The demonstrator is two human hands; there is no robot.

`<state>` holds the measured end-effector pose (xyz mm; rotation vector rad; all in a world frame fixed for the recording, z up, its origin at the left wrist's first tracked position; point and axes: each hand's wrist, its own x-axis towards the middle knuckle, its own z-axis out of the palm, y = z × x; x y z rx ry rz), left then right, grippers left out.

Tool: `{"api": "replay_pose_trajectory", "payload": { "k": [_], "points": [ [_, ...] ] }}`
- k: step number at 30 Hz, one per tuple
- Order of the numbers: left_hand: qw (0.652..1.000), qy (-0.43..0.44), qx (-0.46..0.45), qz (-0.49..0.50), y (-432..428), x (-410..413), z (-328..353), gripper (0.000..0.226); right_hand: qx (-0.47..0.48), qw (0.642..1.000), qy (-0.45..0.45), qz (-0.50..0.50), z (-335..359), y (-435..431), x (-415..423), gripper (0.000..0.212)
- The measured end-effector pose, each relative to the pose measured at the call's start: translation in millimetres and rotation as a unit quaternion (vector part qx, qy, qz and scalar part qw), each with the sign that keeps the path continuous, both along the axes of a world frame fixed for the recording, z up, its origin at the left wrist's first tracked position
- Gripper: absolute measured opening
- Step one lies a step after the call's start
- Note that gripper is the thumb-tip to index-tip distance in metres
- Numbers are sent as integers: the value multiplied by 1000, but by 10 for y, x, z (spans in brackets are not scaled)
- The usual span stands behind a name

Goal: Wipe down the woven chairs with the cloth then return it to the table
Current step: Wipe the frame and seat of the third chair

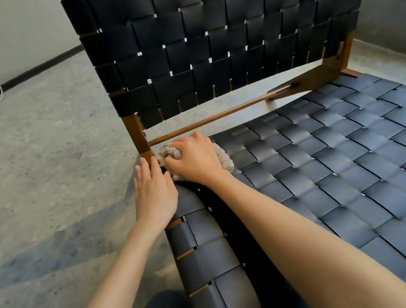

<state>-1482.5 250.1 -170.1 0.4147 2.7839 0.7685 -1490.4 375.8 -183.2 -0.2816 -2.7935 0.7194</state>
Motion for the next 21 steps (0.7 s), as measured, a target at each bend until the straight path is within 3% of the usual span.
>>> {"api": "replay_pose_trajectory", "payload": {
  "k": [3,13,17,21],
  "points": [
    [992,66,-89,-64,139,-66,-21,51,43,999,-7,-32,-76,286,20,30],
    [972,69,-116,-192,796,-108,-141,50,150,953,-99,-246,-110,2051,526,40],
    [973,59,-115,-193,778,-104,-121,51,138,955,-102,-241,-91,1835,514,40],
    [970,55,-125,-198,754,-36,-83,52,86,978,-90,-166,-6,1393,596,41]
  ]
}}
